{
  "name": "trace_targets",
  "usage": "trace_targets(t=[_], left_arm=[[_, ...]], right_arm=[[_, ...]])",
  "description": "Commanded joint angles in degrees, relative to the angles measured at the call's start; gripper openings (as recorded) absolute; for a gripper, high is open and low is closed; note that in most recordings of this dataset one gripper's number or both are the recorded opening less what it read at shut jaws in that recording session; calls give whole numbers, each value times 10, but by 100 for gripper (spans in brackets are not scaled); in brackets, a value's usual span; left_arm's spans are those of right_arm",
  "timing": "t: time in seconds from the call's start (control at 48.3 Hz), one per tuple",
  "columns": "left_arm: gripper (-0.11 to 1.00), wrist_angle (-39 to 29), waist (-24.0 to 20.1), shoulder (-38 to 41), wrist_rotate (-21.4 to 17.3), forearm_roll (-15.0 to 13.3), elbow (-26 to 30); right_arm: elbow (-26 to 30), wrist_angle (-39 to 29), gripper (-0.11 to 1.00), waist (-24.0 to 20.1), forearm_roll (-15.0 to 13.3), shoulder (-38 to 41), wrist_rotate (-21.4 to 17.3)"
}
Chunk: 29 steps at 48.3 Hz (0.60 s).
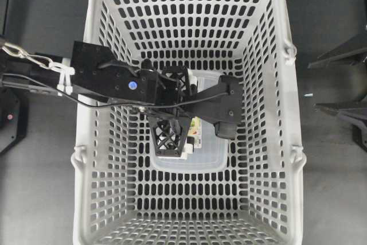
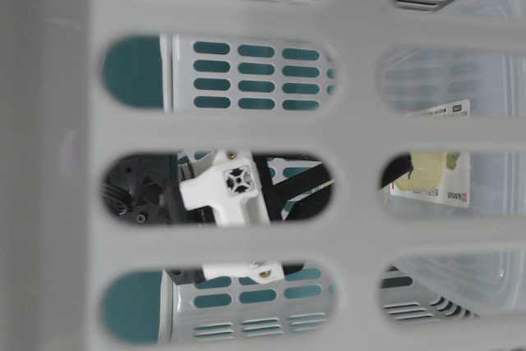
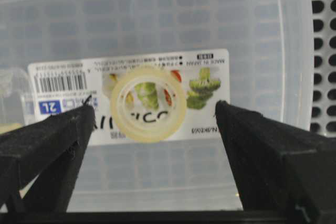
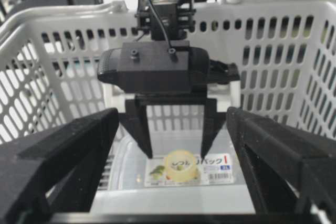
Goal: Pick up the cellophane tape from the shopping basket with the left arm.
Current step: 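Lower the open left gripper around the clear tape roll and close, then lift the gripped tape roll upward out of the container with left gripper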
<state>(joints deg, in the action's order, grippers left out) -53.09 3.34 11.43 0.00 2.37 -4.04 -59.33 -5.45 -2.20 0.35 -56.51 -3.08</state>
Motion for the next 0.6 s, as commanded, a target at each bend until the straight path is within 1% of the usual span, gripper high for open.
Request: trace_targets(t=[0.0,0.104,0.58], left_arm=[[90,10,-4,-4,3,2,5],[90,23,-4,0,0,2,4],[90,36,-1,19,4,2,-18]], right_arm=[[4,5,80,-4,2,3,-1],[4,4,80,-4,2,3,-1],[4,4,80,-4,3,2,-1]])
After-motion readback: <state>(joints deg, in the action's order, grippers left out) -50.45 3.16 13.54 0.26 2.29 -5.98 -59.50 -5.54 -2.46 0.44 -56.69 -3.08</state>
